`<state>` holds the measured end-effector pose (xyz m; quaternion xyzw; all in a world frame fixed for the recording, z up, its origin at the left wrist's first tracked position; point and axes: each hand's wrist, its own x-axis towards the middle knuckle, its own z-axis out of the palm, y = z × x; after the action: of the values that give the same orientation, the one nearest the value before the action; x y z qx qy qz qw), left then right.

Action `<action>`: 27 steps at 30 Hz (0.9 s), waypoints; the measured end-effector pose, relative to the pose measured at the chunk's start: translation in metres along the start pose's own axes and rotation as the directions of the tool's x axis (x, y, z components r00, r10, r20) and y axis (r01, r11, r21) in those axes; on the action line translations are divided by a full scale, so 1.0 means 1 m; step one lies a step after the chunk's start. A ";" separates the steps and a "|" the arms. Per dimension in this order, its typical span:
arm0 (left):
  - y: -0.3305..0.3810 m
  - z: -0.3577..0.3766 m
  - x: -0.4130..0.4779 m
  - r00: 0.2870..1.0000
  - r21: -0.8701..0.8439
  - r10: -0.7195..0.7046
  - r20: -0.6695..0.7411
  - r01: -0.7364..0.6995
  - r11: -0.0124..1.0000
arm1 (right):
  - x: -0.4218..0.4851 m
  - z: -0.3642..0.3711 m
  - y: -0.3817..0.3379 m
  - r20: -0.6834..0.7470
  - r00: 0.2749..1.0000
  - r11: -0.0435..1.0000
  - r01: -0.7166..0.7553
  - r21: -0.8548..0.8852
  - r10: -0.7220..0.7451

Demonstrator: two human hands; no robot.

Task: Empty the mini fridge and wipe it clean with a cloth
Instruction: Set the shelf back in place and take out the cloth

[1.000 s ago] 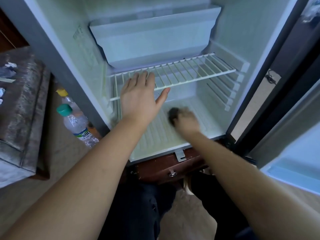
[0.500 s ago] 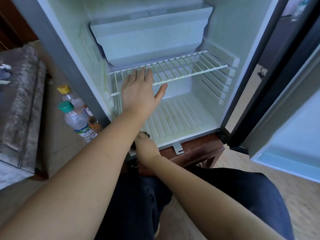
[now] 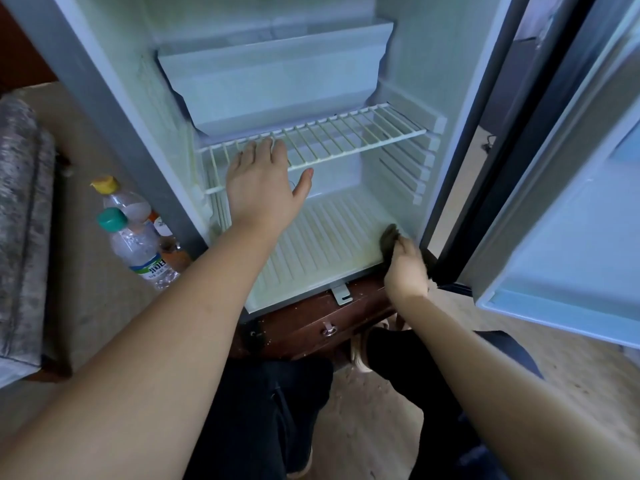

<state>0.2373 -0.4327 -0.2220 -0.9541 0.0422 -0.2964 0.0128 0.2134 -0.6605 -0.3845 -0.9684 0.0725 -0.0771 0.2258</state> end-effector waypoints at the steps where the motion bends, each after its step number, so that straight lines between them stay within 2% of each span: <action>1: 0.000 0.000 -0.001 1.000 0.001 -0.002 0.007 0.002 1.000 | -0.010 0.008 -0.014 -0.002 1.000 0.999 0.023 0.037 -0.023; 3: 0.001 -0.003 -0.001 0.998 -0.004 -0.015 0.062 0.015 1.000 | -0.036 0.019 -0.051 0.058 0.987 0.987 0.143 0.077 -0.148; 5: 0.003 -0.010 0.000 0.984 -0.001 -0.031 0.174 0.032 0.999 | -0.060 0.030 -0.086 0.174 0.940 0.953 0.274 0.129 -0.293; 7: 0.002 -0.019 -0.003 0.969 0.005 0.002 0.248 -0.003 1.000 | -0.075 0.034 -0.112 0.301 0.854 0.904 0.382 0.194 -0.426; 9: -0.001 -0.029 -0.012 0.951 -0.006 0.069 0.300 -0.070 0.998 | -0.080 0.029 -0.125 0.421 0.763 0.871 0.415 0.262 -0.490; 10: -0.004 -0.036 -0.019 0.940 -0.020 0.106 0.323 -0.105 0.994 | -0.083 0.020 -0.126 0.441 0.741 0.862 0.419 0.285 -0.506; 11: -0.005 -0.043 -0.028 0.929 -0.040 0.133 0.344 -0.127 0.991 | -0.086 0.010 -0.125 0.421 0.746 0.855 0.418 0.307 -0.516; 13: -0.006 -0.059 -0.045 0.915 -0.108 0.136 0.381 -0.102 0.989 | -0.091 -0.016 -0.115 0.339 0.800 0.857 0.382 0.347 -0.495; 15: 0.000 -0.075 -0.061 0.890 -0.200 0.108 0.442 -0.020 0.980 | -0.092 -0.046 -0.104 0.248 0.850 0.859 0.365 0.359 -0.464; 18: 0.014 -0.096 -0.090 0.834 -0.396 0.090 0.545 0.161 0.904 | -0.094 -0.097 -0.097 0.156 0.874 0.836 0.367 0.409 -0.460; 24: 0.036 -0.144 -0.142 0.919 -0.753 0.017 0.393 0.311 0.580 | -0.125 -0.174 -0.107 0.023 0.867 0.748 0.415 0.518 -0.497; 27: 0.035 -0.163 -0.160 0.912 -0.781 0.069 0.404 0.305 0.545 | -0.151 -0.199 -0.109 0.073 0.855 0.688 0.360 0.630 -0.514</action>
<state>0.0108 -0.4536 -0.1799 -0.8846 0.1075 -0.0458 -0.4515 0.0415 -0.6221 -0.1768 -0.8377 -0.2181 -0.0282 0.4999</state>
